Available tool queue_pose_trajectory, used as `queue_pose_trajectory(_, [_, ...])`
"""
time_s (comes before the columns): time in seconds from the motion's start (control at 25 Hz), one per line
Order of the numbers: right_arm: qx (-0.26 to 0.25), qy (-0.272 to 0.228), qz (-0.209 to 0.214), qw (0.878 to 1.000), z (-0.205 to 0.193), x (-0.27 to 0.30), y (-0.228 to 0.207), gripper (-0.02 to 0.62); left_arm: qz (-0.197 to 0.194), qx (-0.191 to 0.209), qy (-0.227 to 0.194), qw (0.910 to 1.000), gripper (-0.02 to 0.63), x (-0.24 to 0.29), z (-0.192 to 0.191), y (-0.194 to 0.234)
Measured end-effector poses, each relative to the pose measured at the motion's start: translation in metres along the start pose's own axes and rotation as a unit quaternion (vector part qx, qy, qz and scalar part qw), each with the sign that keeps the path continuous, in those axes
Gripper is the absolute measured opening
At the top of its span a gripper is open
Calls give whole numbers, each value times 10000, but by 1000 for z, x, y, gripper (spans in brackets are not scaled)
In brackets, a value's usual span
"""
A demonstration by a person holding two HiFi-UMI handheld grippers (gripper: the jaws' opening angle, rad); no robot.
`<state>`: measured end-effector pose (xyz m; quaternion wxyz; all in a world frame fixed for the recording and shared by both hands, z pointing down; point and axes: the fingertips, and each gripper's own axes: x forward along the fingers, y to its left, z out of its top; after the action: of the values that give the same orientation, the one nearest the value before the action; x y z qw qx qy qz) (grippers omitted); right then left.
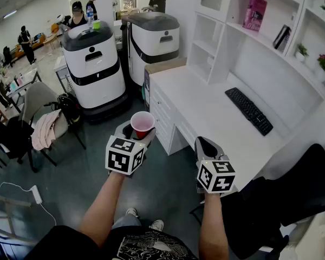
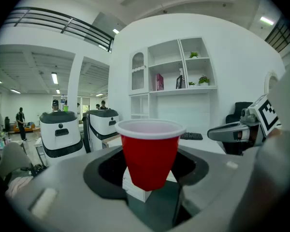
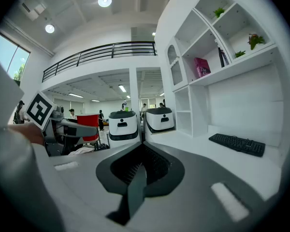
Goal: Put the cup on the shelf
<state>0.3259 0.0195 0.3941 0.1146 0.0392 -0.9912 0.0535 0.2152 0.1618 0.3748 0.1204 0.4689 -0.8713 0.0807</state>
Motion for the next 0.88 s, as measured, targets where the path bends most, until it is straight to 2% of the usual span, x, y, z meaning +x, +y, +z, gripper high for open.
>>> queue_pose_trajectory(0.52, [143, -107, -87, 9998, -1, 5, 2, 25, 36, 46, 46, 10000, 261, 0, -5, 19])
queue_pose_trajectory(0.88, [123, 10, -369, 9992, 0, 40, -5, 25, -212, -10, 48, 9998, 261, 37, -7, 50])
